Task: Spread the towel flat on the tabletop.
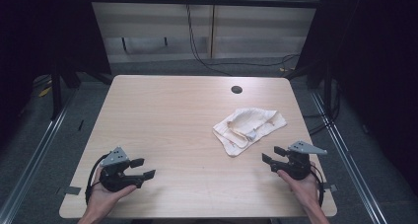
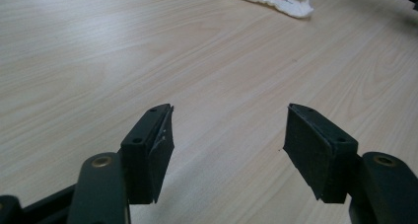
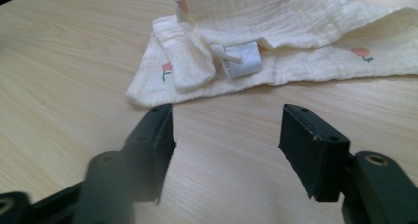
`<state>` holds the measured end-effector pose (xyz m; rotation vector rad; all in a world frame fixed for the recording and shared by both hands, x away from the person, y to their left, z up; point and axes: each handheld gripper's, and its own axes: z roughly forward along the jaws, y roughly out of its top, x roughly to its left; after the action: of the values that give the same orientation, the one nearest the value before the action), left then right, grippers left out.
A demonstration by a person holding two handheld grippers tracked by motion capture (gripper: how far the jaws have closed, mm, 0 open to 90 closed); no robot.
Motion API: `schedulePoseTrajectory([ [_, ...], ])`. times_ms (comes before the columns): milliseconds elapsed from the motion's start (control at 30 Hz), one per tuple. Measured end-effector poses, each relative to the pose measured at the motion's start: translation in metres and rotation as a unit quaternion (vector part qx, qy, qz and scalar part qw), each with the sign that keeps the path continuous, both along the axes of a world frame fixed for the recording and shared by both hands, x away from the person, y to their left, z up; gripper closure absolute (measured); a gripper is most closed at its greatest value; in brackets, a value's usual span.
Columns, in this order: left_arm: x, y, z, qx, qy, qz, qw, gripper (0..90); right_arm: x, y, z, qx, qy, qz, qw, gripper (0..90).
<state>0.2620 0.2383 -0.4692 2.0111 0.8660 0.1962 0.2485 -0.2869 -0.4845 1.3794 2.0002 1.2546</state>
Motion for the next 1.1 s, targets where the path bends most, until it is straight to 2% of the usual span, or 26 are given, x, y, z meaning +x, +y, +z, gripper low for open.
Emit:
schedulePoseTrajectory([
  [133,0.003,-0.004,-0.001,0.009,0.007,-0.002,0.9999,32.9,0.000,0.001,-0.003,-0.008,0.005,0.009,0.9999,38.5],
  [200,0.004,-0.005,-0.001,0.014,0.005,0.000,0.9999,33.1,0.001,0.002,0.000,-0.005,0.023,0.029,0.9993,39.6],
  [300,0.004,-0.006,-0.003,0.011,0.013,-0.006,0.9998,33.2,0.002,0.001,0.002,-0.001,0.028,0.038,0.9989,38.2],
  [333,0.004,-0.007,-0.003,0.012,0.014,-0.006,0.9998,33.1,0.003,0.002,0.004,0.000,0.030,0.054,0.9981,37.3],
  [367,0.004,-0.007,-0.003,0.014,0.014,-0.008,0.9998,33.1,0.003,0.002,0.004,0.000,0.030,0.054,0.9981,37.3],
  [567,0.003,-0.005,-0.002,0.017,0.005,-0.004,0.9998,32.4,0.005,0.007,0.006,-0.002,0.044,0.084,0.9955,41.4],
  [667,0.001,-0.003,-0.001,0.021,0.001,-0.003,0.9998,32.4,0.004,0.010,0.010,-0.012,0.045,0.100,0.9939,41.5],
  [733,-0.001,-0.002,0.000,0.014,-0.004,-0.003,0.9999,32.4,0.006,0.012,0.014,-0.014,0.046,0.112,0.9925,41.5],
  [833,-0.002,-0.001,0.001,0.013,-0.005,-0.003,0.9999,32.4,0.009,0.015,0.018,-0.019,0.044,0.117,0.9919,42.9],
  [900,-0.001,-0.001,0.000,0.012,-0.002,-0.005,0.9999,32.6,0.013,0.016,0.021,-0.013,0.042,0.117,0.9921,43.7],
  [1100,0.001,-0.005,-0.002,0.018,0.000,-0.006,0.9998,33.6,0.032,0.016,0.026,-0.020,0.041,0.118,0.9920,44.3],
])
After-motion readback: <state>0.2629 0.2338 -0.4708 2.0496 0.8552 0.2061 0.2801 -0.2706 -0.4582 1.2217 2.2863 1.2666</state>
